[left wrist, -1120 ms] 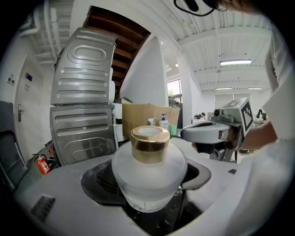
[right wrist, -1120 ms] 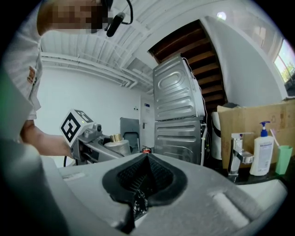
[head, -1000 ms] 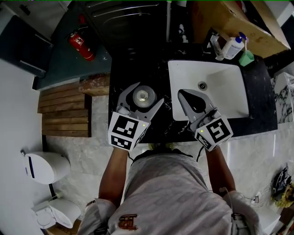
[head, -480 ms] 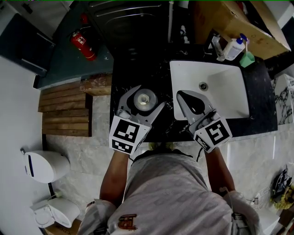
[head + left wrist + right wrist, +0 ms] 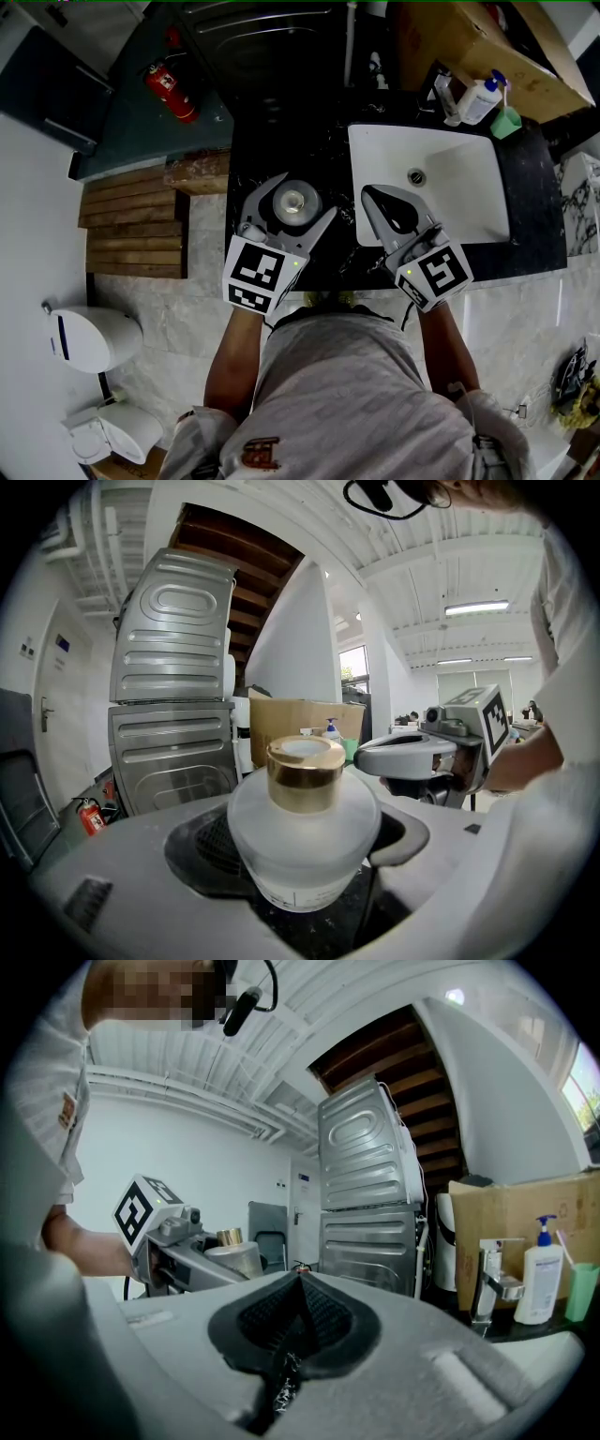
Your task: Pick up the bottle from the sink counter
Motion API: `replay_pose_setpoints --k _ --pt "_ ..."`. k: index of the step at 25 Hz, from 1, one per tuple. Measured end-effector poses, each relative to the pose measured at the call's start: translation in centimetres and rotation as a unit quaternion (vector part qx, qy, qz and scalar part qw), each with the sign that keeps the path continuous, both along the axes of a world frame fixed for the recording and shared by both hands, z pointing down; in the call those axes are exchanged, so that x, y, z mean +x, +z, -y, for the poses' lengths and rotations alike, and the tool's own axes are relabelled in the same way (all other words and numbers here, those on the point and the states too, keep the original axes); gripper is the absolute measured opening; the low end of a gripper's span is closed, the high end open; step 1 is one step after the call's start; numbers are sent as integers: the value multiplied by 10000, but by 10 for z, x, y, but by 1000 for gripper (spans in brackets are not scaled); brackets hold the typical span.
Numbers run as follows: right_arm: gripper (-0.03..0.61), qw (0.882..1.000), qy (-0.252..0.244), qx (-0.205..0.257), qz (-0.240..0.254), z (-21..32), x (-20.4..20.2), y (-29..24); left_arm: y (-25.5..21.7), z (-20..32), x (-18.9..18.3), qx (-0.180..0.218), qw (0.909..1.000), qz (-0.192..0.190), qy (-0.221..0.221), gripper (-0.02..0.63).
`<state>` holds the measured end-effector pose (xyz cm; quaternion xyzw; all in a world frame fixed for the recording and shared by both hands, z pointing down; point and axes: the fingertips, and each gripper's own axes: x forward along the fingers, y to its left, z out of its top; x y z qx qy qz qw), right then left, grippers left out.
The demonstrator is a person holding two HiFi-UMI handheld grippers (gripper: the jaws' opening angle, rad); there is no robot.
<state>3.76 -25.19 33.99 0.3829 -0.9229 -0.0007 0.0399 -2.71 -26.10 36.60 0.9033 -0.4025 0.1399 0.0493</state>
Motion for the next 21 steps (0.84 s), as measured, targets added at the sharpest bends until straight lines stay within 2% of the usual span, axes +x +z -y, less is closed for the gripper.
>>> replay_pose_setpoints --k 21 --pt "0 10000 82 -21 24 7 4 3 1 8 1 60 10000 33 32 331"
